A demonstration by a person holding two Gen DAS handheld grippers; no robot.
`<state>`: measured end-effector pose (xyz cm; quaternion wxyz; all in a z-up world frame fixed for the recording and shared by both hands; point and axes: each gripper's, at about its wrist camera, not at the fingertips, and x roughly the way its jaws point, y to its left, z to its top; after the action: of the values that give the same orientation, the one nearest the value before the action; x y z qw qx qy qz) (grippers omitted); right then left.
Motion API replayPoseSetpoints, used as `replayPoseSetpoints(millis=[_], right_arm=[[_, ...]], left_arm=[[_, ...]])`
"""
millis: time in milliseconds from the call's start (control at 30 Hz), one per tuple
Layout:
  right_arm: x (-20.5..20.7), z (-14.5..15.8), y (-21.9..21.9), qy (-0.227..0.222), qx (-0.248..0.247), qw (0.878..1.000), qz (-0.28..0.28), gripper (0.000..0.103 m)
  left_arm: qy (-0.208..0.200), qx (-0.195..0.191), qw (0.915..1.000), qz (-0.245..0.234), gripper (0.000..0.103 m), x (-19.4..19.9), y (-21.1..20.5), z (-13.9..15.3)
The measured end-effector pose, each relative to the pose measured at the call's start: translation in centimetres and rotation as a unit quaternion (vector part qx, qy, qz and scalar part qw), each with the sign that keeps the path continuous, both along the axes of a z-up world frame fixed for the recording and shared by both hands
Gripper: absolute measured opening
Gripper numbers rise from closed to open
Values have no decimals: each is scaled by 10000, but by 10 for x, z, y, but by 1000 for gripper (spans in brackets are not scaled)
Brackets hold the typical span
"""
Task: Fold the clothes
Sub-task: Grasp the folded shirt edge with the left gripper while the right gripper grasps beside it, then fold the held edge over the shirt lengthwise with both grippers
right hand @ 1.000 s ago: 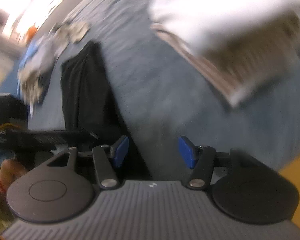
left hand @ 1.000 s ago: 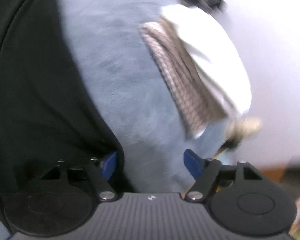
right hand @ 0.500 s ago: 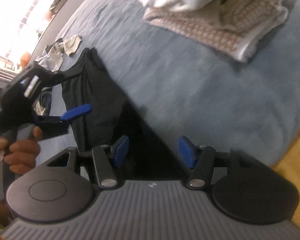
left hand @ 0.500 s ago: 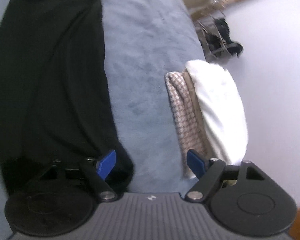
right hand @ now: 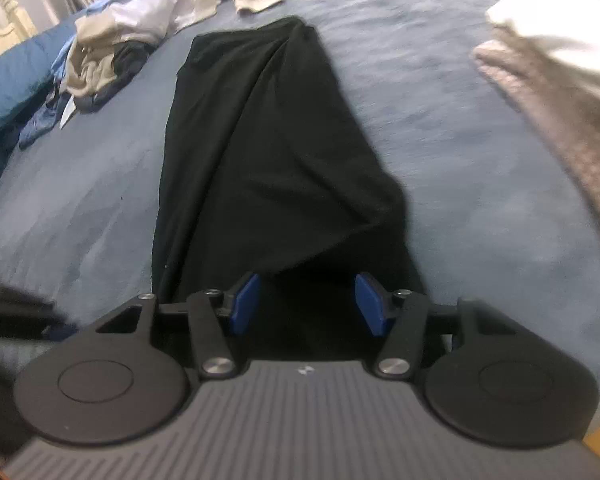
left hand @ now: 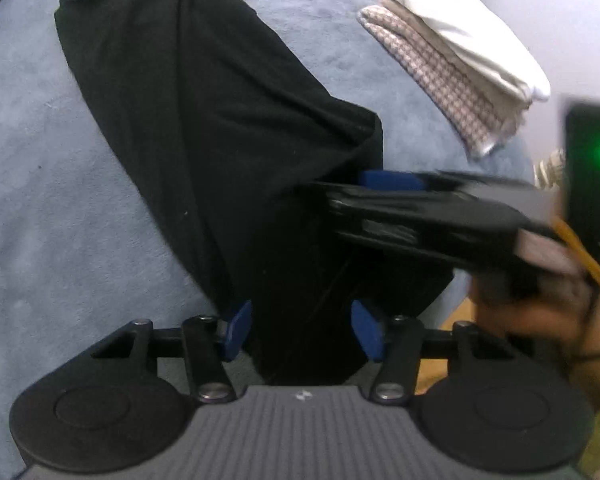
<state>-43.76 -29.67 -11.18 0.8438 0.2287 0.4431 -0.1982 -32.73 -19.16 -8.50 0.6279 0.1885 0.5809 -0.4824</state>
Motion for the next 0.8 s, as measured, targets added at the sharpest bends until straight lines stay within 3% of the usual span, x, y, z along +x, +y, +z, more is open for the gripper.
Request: replayPoseSetpoints(millis=[133,200,233,267,367,533,633,800], right_arm=[[15,-18,4,296,-192,9994,5,49],[13,-21,1,355,-242,9989,-188,29],[8,-19,-3,322,-219,9986,-354,11],[-1,-15,-11,192,-50,9980,-604,5],[-39,-1,-39,-343,674,9853,-1530,3],[-102,3,-75,-1232,1825,9394,-2627,3],[-126,-4,-82,-1408,2221,9173,-2989,3],[-144,-14,-75,-1519,2642,8922,-3332,3]], left_arm=[[-205,-44,9996,-180,53,-1,5,2],[-293,-55,9991,-311,53,-3,0,2],[-361,-69,9986,-393,53,-5,-2,3],[-425,-105,9980,-460,53,-6,-4,3],[-592,-254,9955,-690,53,-7,-8,6],[-704,-419,9876,-1341,53,-14,-33,-4],[-738,-419,9785,-1880,53,-28,-46,-12],[-1026,-409,9611,-2531,53,-57,-51,-17]])
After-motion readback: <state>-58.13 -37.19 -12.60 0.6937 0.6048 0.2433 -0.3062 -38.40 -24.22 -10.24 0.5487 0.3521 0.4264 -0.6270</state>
